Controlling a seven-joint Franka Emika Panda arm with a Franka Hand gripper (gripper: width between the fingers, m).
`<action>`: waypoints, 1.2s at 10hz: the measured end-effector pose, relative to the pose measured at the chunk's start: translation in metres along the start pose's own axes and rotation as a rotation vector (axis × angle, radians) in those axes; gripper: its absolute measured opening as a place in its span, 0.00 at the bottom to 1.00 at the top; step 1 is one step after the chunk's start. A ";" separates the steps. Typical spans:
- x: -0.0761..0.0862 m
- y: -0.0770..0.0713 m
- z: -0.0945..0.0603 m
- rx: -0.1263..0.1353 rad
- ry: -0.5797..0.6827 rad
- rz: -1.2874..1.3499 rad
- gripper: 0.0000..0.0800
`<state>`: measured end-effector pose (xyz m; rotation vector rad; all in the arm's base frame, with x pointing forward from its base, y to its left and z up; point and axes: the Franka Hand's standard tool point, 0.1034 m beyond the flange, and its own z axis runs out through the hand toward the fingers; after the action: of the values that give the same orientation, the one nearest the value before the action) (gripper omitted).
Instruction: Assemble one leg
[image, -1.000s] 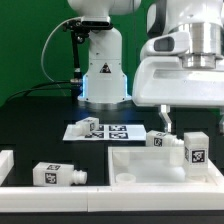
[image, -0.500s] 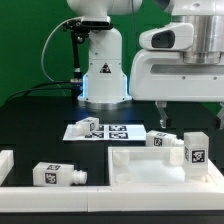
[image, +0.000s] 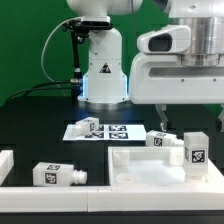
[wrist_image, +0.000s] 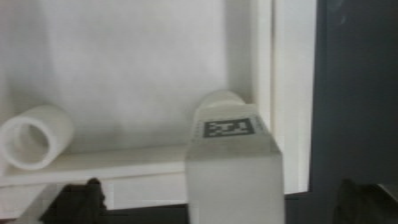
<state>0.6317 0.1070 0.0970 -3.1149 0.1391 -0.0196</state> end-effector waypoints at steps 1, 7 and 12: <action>-0.004 -0.003 0.007 -0.003 0.000 -0.001 0.81; -0.003 -0.003 0.016 -0.005 0.023 0.101 0.42; -0.002 -0.008 0.018 -0.009 0.084 0.460 0.36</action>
Offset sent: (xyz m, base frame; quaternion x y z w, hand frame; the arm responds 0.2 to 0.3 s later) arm 0.0000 0.0000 0.0000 0.0000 0.0000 0.0000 1.0000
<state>0.6310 0.1153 0.0788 -3.0077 0.8495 -0.1408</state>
